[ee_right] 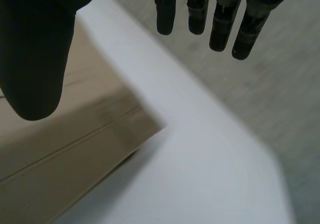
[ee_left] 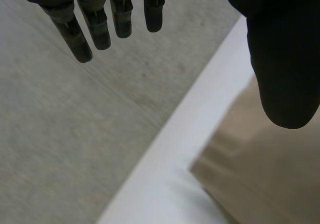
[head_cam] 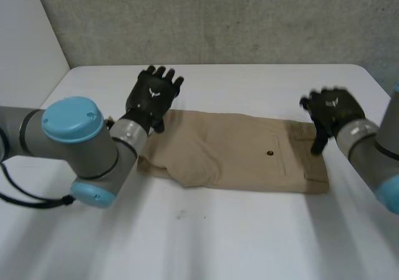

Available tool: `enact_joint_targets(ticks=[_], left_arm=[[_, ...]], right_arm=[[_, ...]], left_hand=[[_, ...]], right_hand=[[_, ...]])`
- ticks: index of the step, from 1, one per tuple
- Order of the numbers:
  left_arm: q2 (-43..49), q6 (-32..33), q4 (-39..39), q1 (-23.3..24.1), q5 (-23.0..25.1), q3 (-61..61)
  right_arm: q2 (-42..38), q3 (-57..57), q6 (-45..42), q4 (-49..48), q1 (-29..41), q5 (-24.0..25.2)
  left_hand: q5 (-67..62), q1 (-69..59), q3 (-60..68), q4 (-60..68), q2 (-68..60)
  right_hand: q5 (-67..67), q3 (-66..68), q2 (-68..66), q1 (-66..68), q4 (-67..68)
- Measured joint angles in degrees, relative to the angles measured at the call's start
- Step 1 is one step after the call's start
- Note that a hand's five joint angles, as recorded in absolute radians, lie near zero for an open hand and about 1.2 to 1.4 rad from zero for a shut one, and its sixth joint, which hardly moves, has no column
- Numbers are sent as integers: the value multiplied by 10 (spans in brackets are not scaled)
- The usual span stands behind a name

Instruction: Fold the shorts.

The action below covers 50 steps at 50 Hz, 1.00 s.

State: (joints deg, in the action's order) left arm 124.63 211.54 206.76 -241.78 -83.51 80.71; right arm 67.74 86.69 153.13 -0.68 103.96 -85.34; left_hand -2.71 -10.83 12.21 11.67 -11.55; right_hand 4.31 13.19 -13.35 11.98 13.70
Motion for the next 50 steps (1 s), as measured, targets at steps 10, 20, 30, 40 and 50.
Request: enact_joint_targets(ticks=[10,20,30,40,50], left_arm=[[-3,-40,-57,-13,-7,47],[-3,-41,-62,-19,-31,60],[-81,-42,-71,-18,-35,110],[-200,-86,-106,-28,-31,166],[-251,-130,-118,-29,-31,177]], right_arm=[[21,138,48,-16,-53,82],[-16,181,39,-132,-74,86],[19,175,-37,-135,-134,70],[55,120,-217,-59,-137,68],[57,14,-253,-41,74,77]], left_hand=[[0,0,0,0,0],[0,0,0,0,0],[0,0,0,0,0],[0,0,0,0,0],[0,0,0,0,0]], right_hand=[[98,117,-114,96,113],[476,511,-522,385,517],[498,533,-541,425,544],[509,539,-541,430,545],[512,553,-541,439,545]])
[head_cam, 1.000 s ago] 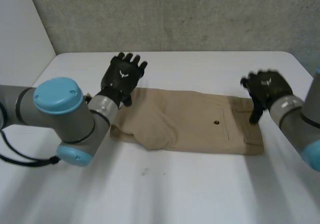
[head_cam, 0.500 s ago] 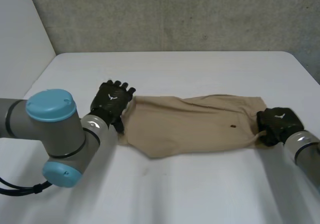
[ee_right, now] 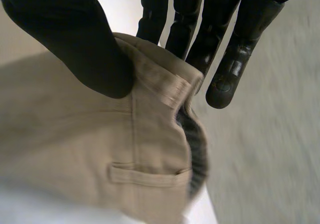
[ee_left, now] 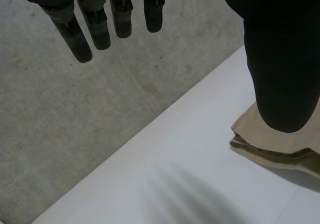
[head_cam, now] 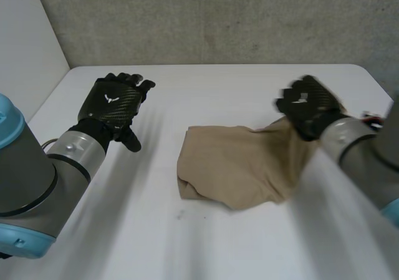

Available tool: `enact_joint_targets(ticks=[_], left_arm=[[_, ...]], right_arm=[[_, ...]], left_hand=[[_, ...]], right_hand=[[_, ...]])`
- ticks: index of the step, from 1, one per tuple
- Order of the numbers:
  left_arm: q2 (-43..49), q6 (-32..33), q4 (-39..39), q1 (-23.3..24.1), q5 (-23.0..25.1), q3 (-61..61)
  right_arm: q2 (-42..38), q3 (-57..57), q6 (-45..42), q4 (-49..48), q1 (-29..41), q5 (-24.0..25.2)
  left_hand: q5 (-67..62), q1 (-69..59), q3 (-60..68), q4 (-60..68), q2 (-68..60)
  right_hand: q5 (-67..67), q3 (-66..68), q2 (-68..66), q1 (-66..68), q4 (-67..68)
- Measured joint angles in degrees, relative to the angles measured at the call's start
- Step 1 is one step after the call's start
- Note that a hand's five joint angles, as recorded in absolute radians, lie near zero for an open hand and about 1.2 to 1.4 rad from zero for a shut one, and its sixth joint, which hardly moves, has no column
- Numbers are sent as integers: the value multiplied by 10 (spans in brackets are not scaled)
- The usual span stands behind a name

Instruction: Fold the shorts.

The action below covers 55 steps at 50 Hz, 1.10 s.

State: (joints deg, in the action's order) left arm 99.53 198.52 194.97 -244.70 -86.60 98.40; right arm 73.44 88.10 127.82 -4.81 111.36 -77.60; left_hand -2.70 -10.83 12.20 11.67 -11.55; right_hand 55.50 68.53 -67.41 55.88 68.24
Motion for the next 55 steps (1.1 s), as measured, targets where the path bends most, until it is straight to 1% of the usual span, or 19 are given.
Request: enact_joint_targets(ticks=[4,5,8,11,12,13,16,19,21,22,26,29,33,36,37,39,45,49,55], left_arm=[[-1,-3,0,1,0,0],[-1,-3,1,2,-1,0],[-1,-3,2,3,-1,-1],[-1,-3,2,3,-1,-1],[0,-3,3,2,-2,-3],[0,-3,3,2,-2,-4],[1,-3,3,1,-2,-7],[1,-7,4,-1,-3,-19],[1,-9,3,-1,-3,-25],[3,-19,3,-1,-4,-42],[8,-37,1,0,-4,-67],[29,-73,-12,8,-4,-99],[71,-122,-42,35,-9,-137],[97,-145,-65,57,-19,-152],[128,-167,-91,85,-41,-168],[128,-167,-91,85,-41,-168],[213,-201,-131,147,-136,-187],[252,-201,-133,165,-170,-187],[284,-196,-135,170,-179,-190]], right_arm=[[-27,-23,0,-3,65,17],[-55,-37,0,-4,113,36],[-99,-51,2,-5,172,70],[-99,-51,2,-5,172,70],[-145,-58,8,-5,212,114],[-150,-58,9,-5,215,119],[-164,-58,19,-4,222,137],[-152,-64,61,-7,215,141],[-143,-66,87,-9,208,141],[-116,-72,148,-14,190,129],[-74,-77,246,-19,156,99],[-45,-78,341,-16,122,50],[-46,-79,401,-2,97,6],[-61,-83,407,10,89,-6],[-88,-92,403,26,81,-13],[-88,-92,403,26,81,-13],[-180,-137,385,74,71,-15],[-220,-159,380,98,71,-17],[-247,-174,360,119,70,-32]], left_hand=[[0,0,0,0,0],[0,0,0,0,0],[0,0,0,0,0],[0,0,0,0,0],[0,0,0,0,0],[0,0,0,0,0],[0,0,0,0,0],[0,0,0,0,0],[0,0,0,0,0],[0,0,0,0,0],[0,0,0,0,0],[0,-1,0,0,0],[0,-2,0,0,0],[0,-2,0,0,0],[0,-2,0,0,0],[0,-2,0,0,0],[0,-2,0,0,0],[0,-2,0,0,0],[0,-2,0,0,0]], right_hand=[[0,2,0,0,0],[0,3,0,0,0],[0,4,0,0,0],[0,4,0,0,0],[-29,-34,34,-31,-36],[-174,-204,205,-153,-203],[-260,-294,286,-222,-293],[-474,-508,498,-414,-508],[-506,-547,535,-438,-542],[-515,-563,549,-443,-549],[-515,-563,550,-443,-549],[-515,-563,550,-443,-549],[-515,-563,550,-443,-549],[-515,-563,550,-443,-549],[-515,-563,550,-443,-549],[-515,-563,550,-443,-549],[-515,-563,550,-443,-549],[-515,-563,550,-443,-549],[-515,-563,559,-458,-549]])
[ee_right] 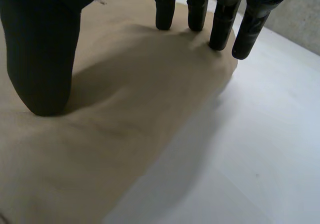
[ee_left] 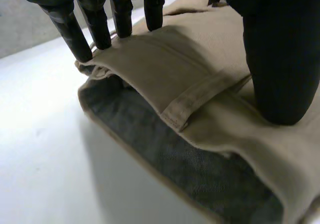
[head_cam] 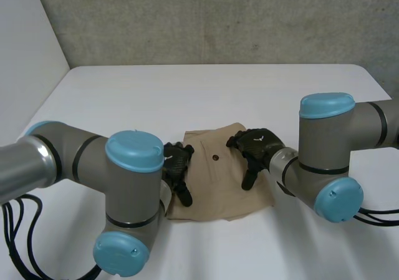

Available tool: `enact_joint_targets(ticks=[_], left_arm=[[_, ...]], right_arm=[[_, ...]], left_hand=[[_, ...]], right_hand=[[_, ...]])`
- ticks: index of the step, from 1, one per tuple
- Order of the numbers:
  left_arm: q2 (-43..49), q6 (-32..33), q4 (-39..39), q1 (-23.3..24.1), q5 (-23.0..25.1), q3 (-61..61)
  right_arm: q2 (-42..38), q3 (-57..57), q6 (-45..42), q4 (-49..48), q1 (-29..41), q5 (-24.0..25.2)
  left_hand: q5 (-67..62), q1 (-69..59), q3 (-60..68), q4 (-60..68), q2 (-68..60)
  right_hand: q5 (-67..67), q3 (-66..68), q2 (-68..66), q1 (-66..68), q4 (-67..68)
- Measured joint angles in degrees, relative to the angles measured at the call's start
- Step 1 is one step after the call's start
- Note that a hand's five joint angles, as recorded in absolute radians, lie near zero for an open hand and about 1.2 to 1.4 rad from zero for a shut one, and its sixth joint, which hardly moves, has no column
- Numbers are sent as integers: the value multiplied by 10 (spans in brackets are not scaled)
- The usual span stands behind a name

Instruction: Fold the shorts.

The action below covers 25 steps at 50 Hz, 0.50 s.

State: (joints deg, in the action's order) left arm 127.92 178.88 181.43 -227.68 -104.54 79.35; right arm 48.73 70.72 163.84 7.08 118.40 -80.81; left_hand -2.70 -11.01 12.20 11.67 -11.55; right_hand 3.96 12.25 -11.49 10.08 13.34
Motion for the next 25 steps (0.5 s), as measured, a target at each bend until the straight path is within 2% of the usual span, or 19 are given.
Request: enact_joint_targets(ticks=[6,8,14,17,18,20,21,22,25], left_arm=[[-2,4,-22,-4,7,-11],[-30,5,-40,-7,11,-22],[-154,8,-61,-30,22,-42],[-159,8,-62,-31,23,-42],[-221,11,-71,-60,35,-48],[-274,15,-90,-96,53,-55],[-274,15,-90,-96,53,-55],[-306,17,-113,-129,73,-63],[-335,18,-150,-169,101,-74]], right_arm=[[18,-1,-32,7,-6,-18],[50,1,-32,6,-8,-22],[181,7,53,-32,-16,-44],[187,7,57,-34,-16,-46],[244,10,91,-50,-25,-74],[296,10,105,-55,-42,-105],[296,10,105,-55,-42,-105],[326,8,103,-47,-59,-124],[351,0,94,-25,-82,-137]], left_hand=[[0,2,0,0,0],[0,2,0,0,0],[0,2,0,0,0],[0,2,0,0,0],[0,0,0,0,0],[0,0,0,0,0],[0,0,0,0,0],[0,0,0,0,0],[0,0,0,0,0]], right_hand=[[0,0,3,-6,0],[0,0,3,-6,0],[-3,0,3,-6,0],[-3,0,3,-6,0],[-3,0,3,-6,0],[-3,0,3,-6,0],[-3,0,3,-6,0],[-3,0,3,-6,0],[-3,0,3,-6,0]])
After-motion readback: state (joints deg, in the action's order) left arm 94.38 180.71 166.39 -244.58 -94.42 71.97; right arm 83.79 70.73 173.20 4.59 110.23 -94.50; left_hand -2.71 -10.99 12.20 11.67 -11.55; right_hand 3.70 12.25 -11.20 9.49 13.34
